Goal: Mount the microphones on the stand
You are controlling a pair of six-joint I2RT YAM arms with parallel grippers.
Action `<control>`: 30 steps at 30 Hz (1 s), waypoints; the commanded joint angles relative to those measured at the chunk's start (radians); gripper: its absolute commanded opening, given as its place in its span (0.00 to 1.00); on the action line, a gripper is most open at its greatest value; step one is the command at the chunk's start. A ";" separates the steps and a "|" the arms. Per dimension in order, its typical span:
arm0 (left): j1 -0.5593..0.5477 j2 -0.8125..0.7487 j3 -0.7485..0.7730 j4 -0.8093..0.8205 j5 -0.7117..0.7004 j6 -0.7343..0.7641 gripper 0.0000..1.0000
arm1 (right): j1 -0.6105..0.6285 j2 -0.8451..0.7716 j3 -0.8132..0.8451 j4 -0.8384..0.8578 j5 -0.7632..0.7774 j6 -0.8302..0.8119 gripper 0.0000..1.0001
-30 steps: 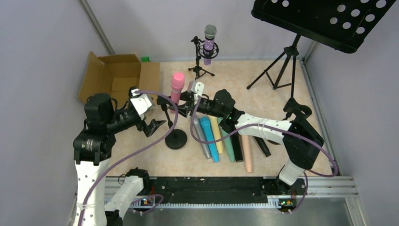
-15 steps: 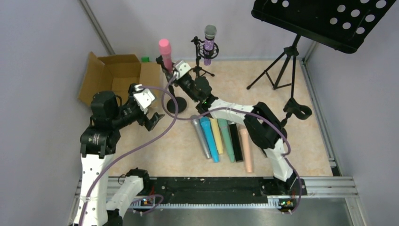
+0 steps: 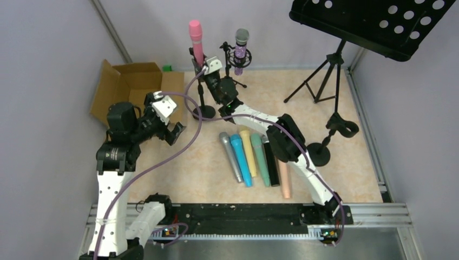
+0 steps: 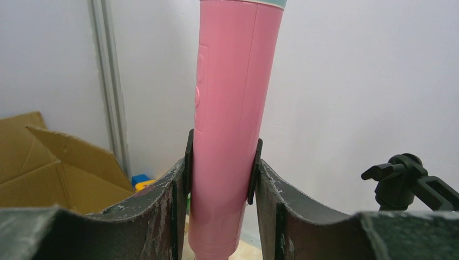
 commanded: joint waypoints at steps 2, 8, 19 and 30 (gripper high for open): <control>0.006 0.007 -0.025 0.063 -0.001 -0.017 0.99 | -0.014 0.035 0.117 0.107 0.010 -0.003 0.00; 0.008 0.025 -0.020 0.072 -0.001 -0.019 0.99 | -0.034 0.108 0.239 0.152 -0.018 -0.007 0.00; 0.022 0.034 -0.050 0.067 0.010 0.018 0.99 | -0.050 0.223 0.367 0.216 0.013 0.071 0.00; 0.050 0.044 -0.059 0.069 0.036 0.016 0.99 | 0.011 0.079 -0.027 0.360 0.045 0.035 0.21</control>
